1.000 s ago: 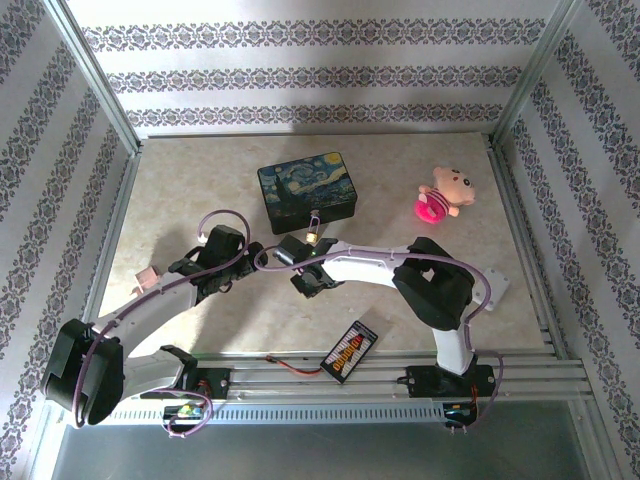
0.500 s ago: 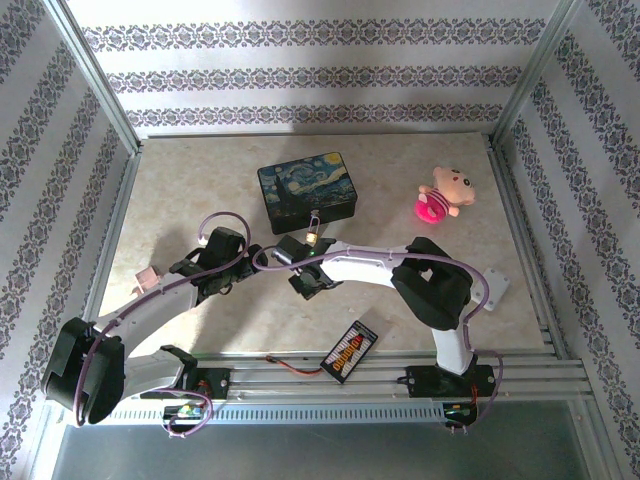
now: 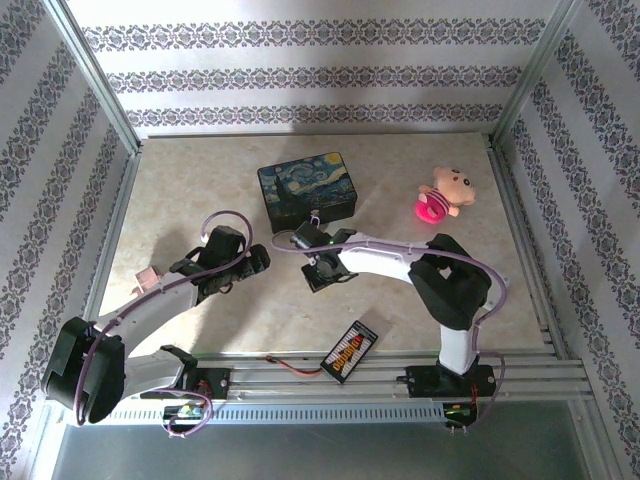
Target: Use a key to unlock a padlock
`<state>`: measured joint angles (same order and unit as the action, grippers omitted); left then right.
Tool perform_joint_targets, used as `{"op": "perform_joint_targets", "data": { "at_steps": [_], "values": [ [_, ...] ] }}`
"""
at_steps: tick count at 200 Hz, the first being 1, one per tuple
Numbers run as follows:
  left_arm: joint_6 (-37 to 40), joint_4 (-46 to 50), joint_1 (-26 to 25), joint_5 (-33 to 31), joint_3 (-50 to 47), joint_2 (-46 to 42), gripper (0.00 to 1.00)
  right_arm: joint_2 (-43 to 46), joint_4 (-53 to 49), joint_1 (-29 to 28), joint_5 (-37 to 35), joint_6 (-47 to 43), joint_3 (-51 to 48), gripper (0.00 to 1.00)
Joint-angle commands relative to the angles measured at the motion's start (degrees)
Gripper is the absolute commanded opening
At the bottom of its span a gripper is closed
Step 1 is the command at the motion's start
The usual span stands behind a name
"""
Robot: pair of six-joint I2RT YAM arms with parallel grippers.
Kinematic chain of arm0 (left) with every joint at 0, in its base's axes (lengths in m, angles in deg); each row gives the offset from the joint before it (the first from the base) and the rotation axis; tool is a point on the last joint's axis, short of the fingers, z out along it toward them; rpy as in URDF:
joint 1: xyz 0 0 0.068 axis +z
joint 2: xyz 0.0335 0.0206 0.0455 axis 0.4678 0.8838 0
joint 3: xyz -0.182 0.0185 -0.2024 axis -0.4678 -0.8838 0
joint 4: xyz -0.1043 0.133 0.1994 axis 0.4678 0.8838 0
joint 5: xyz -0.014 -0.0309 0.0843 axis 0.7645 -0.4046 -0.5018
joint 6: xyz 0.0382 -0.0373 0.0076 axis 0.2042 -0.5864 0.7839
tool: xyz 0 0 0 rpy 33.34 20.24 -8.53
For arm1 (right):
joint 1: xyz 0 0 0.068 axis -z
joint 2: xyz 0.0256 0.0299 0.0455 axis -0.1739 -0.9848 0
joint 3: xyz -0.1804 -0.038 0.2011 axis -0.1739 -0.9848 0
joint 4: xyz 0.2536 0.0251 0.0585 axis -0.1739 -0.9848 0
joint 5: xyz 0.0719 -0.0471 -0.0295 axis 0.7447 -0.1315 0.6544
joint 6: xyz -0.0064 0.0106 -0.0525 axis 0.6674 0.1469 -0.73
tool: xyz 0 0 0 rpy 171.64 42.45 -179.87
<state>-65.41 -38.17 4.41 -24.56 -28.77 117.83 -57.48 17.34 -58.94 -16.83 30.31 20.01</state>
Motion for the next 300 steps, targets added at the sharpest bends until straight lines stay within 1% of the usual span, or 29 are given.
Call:
{"op": "perform_joint_targets", "data": {
  "at_steps": [1,20,44,57,69,79,91,98,105,114,130,158,183,216,231,243,300],
  "values": [
    [4.03,-3.02,0.89,2.27,2.08,-0.36,0.99,3.48,3.05,1.67,5.98,2.35,-1.76,0.00],
    [6.58,-5.62,0.89,5.16,2.22,-0.71,1.00,5.61,4.90,3.22,9.31,3.69,-3.19,0.00],
    [11.62,-13.46,0.86,11.81,0.38,-2.05,0.85,7.99,6.97,5.90,15.16,6.68,-4.87,0.00],
    [15.54,-18.96,0.74,15.91,-1.26,-3.07,0.80,9.18,7.59,7.61,18.73,8.48,-5.50,0.00],
    [20.12,-25.17,0.40,19.63,-3.60,-4.26,0.79,10.44,8.03,9.28,22.10,10.10,-6.10,0.00],
    [23.94,-30.79,-0.29,20.55,-5.92,-5.53,0.77,11.57,8.24,10.58,24.38,11.26,-6.66,0.00],
    [26.12,-35.97,-0.60,19.83,-8.18,-6.41,0.70,13.18,8.42,11.92,26.27,12.28,-7.17,0.00],
    [26.03,-36.88,-0.65,19.22,-8.22,-6.36,0.63,14.22,8.38,12.40,26.87,12.70,-7.52,0.00],
    [26.01,-36.95,-0.64,19.53,-7.63,-5.93,0.59,15.10,8.20,12.82,27.15,13.00,-7.64,0.00],
    [26.01,-36.93,-0.65,21.69,-6.25,-4.81,0.59,16.03,8.15,13.15,27.57,13.41,-7.82,0.00],
    [25.17,-38.16,-1.01,27.59,-4.24,-1.99,0.59,17.06,8.45,13.42,28.22,14.32,-8.05,0.00],
    [19.01,-38.36,-2.50,33.46,-0.29,3.37,0.58,17.94,9.11,13.43,28.43,15.43,-8.19,0.00],
    [14.79,-39.89,-4.41,37.16,0.41,6.36,0.56,18.56,9.66,13.47,28.48,15.99,-8.28,0.00],
    [14.48,-34.77,-5.08,36.82,0.86,7.54,0.55,19.45,9.80,13.42,28.43,16.28,-8.28,0.00],
    [14.20,-33.96,-5.21,36.29,0.99,7.96,0.51,19.80,9.93,13.43,28.51,16.45,-8.39,0.00],
    [13.35,-34.97,-5.35,36.37,1.16,8.58,0.48,20.00,10.13,13.39,28.61,16.54,-8.38,0.00],
    [8.14,-41.36,-5.61,37.17,1.17,11.97,0.41,20.69,10.52,12.97,28.65,16.90,-8.55,0.00]
  ]
}}
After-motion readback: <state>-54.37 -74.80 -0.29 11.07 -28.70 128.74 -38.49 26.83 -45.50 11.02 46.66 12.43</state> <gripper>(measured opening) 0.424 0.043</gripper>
